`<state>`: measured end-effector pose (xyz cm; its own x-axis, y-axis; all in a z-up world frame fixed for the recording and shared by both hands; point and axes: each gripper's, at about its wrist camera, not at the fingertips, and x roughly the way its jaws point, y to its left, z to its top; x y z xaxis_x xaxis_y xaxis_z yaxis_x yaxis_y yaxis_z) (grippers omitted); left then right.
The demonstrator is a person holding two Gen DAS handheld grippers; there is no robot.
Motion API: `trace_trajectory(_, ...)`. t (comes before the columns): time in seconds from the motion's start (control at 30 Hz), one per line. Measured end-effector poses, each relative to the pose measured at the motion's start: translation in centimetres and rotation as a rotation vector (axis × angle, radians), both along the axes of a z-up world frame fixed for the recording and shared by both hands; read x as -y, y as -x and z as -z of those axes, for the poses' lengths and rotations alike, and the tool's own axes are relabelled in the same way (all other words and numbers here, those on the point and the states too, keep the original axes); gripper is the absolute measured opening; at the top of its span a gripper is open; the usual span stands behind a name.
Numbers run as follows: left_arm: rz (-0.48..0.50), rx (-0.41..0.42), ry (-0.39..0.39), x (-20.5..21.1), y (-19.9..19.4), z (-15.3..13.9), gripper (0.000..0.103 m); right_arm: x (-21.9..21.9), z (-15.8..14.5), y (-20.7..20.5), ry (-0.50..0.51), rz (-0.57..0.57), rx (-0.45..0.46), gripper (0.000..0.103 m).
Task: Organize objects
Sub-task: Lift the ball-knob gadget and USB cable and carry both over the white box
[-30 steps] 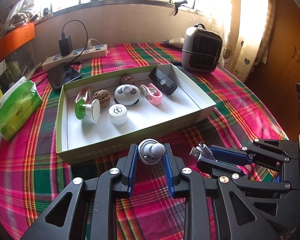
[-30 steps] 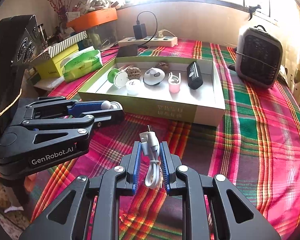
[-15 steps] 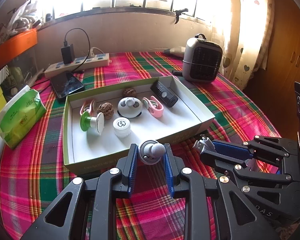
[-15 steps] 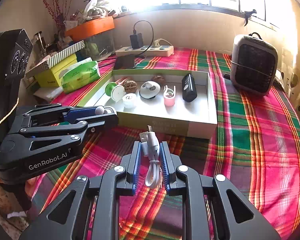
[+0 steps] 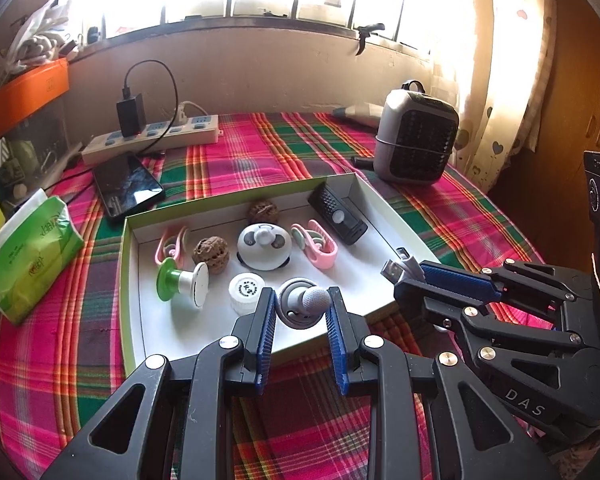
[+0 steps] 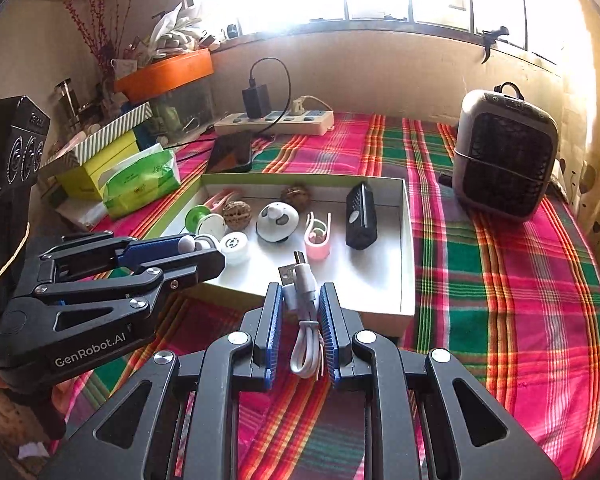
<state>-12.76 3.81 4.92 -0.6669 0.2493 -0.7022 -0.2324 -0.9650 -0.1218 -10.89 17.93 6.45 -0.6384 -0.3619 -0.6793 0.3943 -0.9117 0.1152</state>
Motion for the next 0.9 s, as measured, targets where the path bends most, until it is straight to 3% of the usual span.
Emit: trace_trajectory(0.9, 0.005, 0.099, 0.027, -1.4, 4.8, 3.2, 0.023, -0.2, 2.6, 6.0, -0.032, 0.063, 0.094, 0.02)
